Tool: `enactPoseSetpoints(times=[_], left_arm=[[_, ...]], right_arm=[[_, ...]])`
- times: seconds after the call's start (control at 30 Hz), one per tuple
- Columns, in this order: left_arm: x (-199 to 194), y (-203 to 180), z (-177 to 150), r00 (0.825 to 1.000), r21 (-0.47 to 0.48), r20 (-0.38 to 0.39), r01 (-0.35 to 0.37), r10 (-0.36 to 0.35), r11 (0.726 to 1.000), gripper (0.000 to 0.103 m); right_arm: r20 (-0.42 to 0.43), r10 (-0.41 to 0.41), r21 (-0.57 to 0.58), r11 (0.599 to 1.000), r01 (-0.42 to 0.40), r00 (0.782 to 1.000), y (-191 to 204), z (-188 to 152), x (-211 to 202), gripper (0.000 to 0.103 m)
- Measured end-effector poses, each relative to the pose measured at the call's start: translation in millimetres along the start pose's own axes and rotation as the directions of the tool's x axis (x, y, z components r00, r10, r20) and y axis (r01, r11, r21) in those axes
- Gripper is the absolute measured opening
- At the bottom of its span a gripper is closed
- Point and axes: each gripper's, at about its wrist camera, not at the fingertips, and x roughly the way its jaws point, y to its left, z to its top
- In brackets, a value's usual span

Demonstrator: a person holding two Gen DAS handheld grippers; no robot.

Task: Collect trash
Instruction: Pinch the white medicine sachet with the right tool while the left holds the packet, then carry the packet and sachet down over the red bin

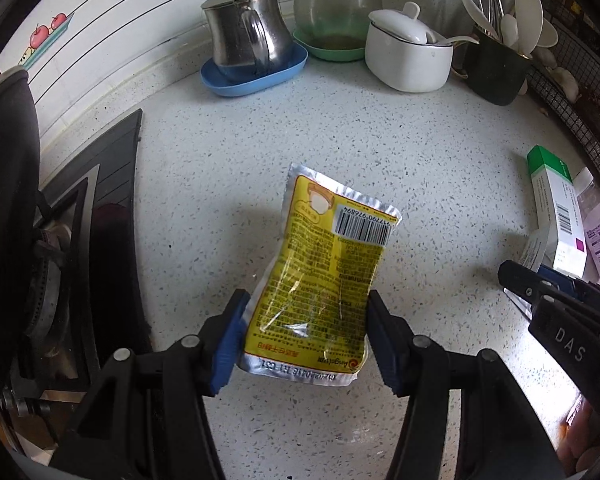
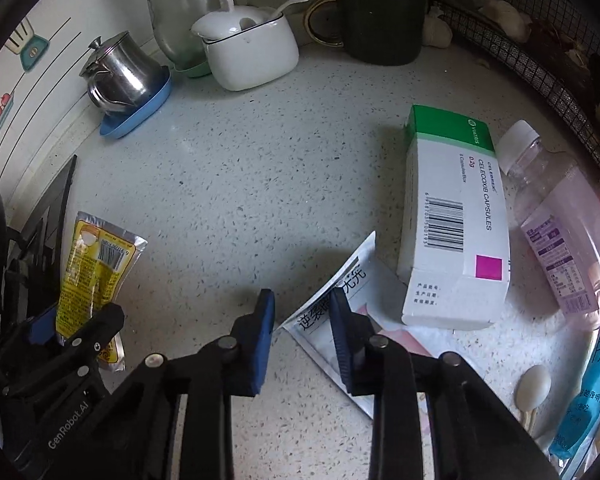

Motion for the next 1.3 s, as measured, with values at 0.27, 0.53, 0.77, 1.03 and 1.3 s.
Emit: enactPoseSetpoints(times=[0.27, 0.53, 0.77, 1.03, 1.3], left_arm=[[-25, 5, -29, 1.0, 0.053, 0.024, 0.013, -0.015, 0.998, 0.055], [-66, -1, -67, 0.994, 0.101, 0.055, 0.089, -0.095, 0.991, 0.055], [-105, -5, -105, 0.983, 0.14, 0.073, 0.157, -0.168, 0.978, 0.055], [-143, 9, -156, 0.973, 0.183, 0.092, 0.191, -0.211, 0.964, 0.055], [-176, 43, -217, 0.969, 0.175, 0.095, 0.208, -0.227, 0.962, 0.055]], right_arm=[[0.039, 0.019, -0.055, 0.998, -0.017, 0.999, 4, -31, -22, 0.001], [0.105, 0.049, -0.098, 0.994, -0.038, 0.993, 0, -77, -78, 0.001], [0.133, 0.05, -0.121, 0.992, -0.034, 0.99, 3, -119, -120, 0.001], [0.183, 0.127, -0.144, 0.984, -0.101, 0.975, 11, -164, -154, 0.001], [0.19, 0.17, -0.162, 0.977, -0.139, 0.967, 38, -211, -172, 0.001]])
